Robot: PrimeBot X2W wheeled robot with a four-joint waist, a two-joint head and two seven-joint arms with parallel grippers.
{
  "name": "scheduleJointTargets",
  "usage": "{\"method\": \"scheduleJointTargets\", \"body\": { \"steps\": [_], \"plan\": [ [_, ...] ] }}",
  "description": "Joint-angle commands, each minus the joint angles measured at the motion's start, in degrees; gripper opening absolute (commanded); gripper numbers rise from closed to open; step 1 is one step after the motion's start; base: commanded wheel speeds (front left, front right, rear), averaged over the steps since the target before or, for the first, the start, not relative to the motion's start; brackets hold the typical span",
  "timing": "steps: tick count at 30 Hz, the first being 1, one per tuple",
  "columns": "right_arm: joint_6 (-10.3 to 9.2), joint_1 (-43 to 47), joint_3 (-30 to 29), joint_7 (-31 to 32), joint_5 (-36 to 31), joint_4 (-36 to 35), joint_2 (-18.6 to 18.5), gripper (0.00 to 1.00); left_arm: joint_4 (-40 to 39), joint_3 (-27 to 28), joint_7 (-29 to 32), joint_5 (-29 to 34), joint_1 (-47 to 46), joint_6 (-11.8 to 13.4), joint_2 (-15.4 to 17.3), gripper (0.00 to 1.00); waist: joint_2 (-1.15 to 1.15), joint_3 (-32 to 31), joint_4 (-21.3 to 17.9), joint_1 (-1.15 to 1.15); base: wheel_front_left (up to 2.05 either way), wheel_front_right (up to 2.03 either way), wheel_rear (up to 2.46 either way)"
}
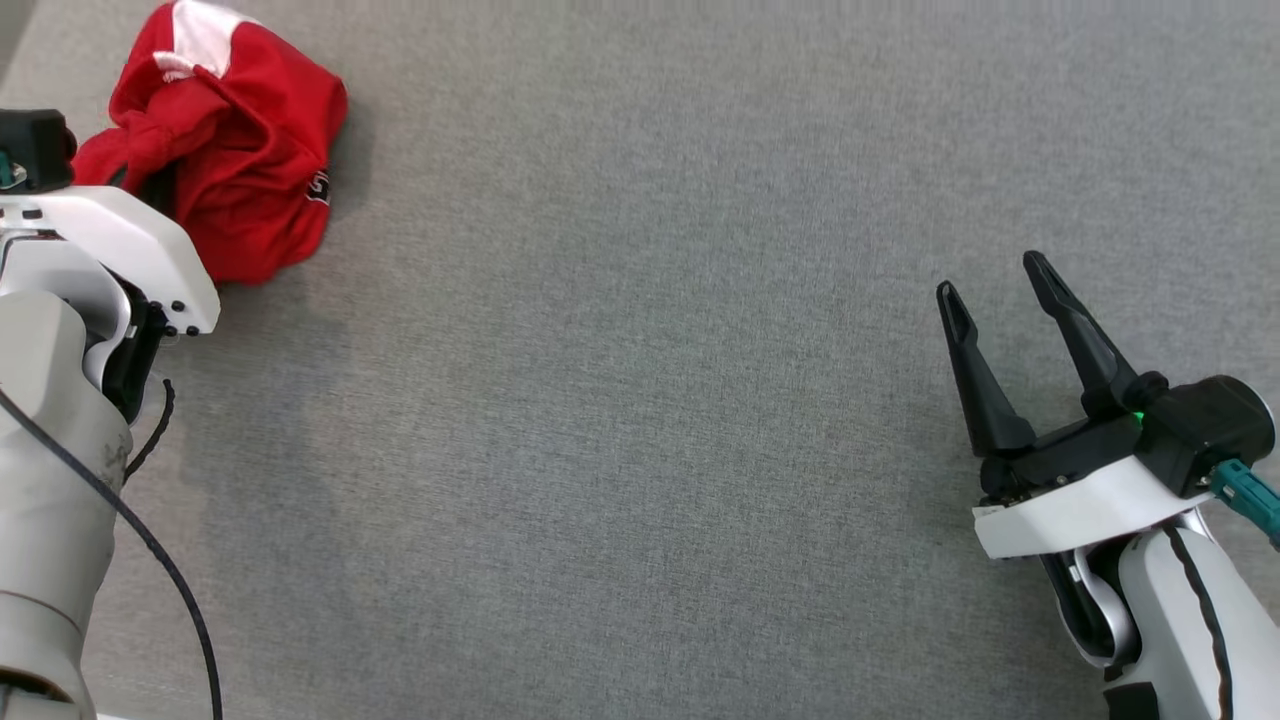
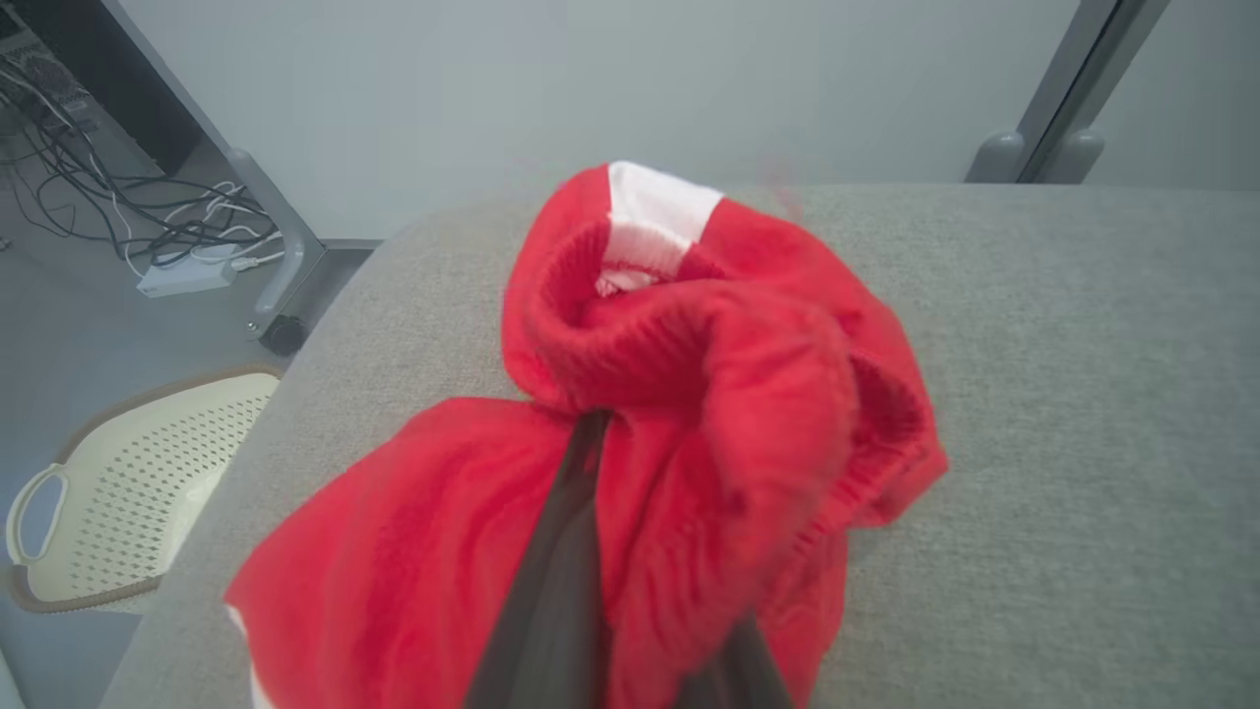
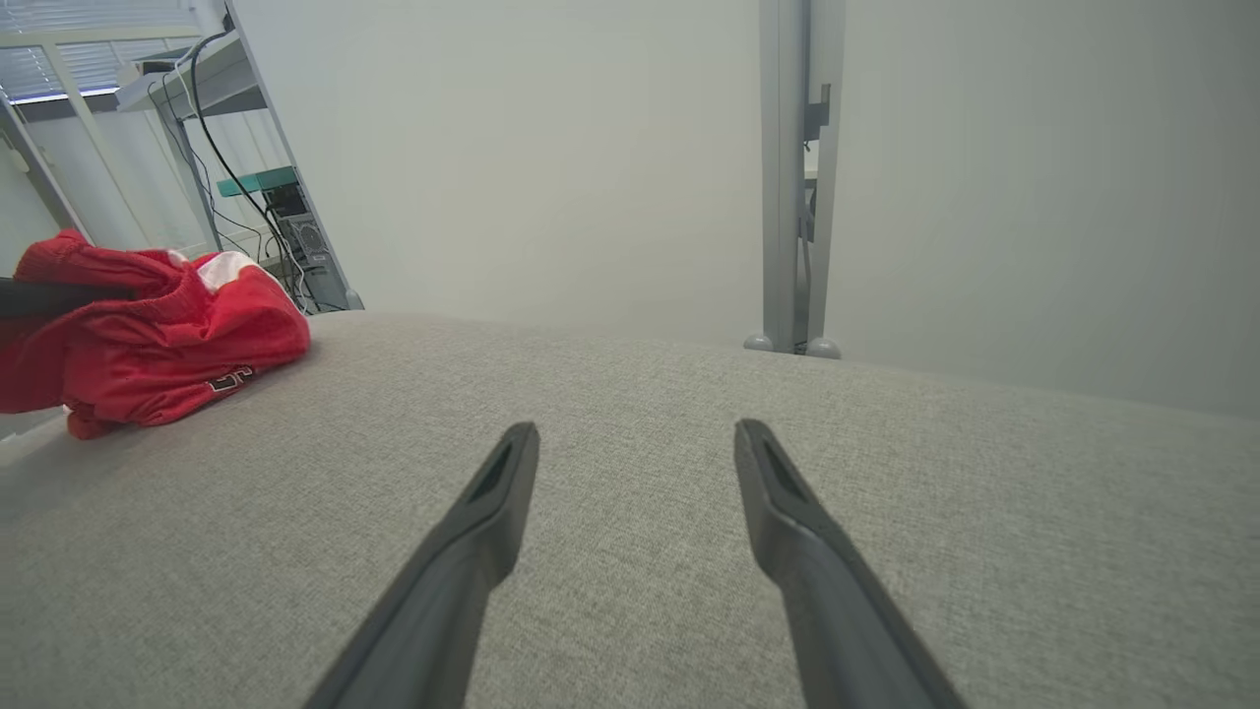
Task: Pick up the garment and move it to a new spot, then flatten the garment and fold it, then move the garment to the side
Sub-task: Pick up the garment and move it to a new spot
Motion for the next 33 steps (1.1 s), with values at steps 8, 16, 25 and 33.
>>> {"method": "scheduleJointTargets", "body": {
  "steps": [8, 16, 25, 33],
  "plan": [
    [0.01, 2.58, -1.06, -0.05, 0.53, 1.31, 1.31, 1.0, -5.11, -0.01, -7.96, -0.02, 1.9, -0.16, -0.62, 0.0, 0.0, -7.51, 0.04, 0.0, 0.0, 0.0, 0.0],
    [0.01, 4.57, -2.81, -0.05, 0.25, 1.53, 3.01, 1.0, -21.01, 3.21, -8.46, 1.45, 6.4, 0.24, -2.24, 0.0, 0.0, -12.37, -1.55, 0.0, 0.0, 0.0, 0.0],
    [0.01, 5.44, -4.94, -0.05, 0.29, 1.08, 4.62, 1.0, -33.75, 2.96, -8.47, 1.99, 11.65, 0.25, -6.13, 0.0, 0.0, -14.83, -6.73, 0.0, 0.0, 0.0, 0.0],
    [0.01, 5.33, -7.17, -0.04, 0.01, 0.5, 5.6, 1.0, -40.91, -3.32, -7.1, 0.36, 13.97, -0.08, -10.63, 0.0, 0.0, -14.55, -12.88, 0.0, 0.0, 0.0, 0.0]
  ]
}}
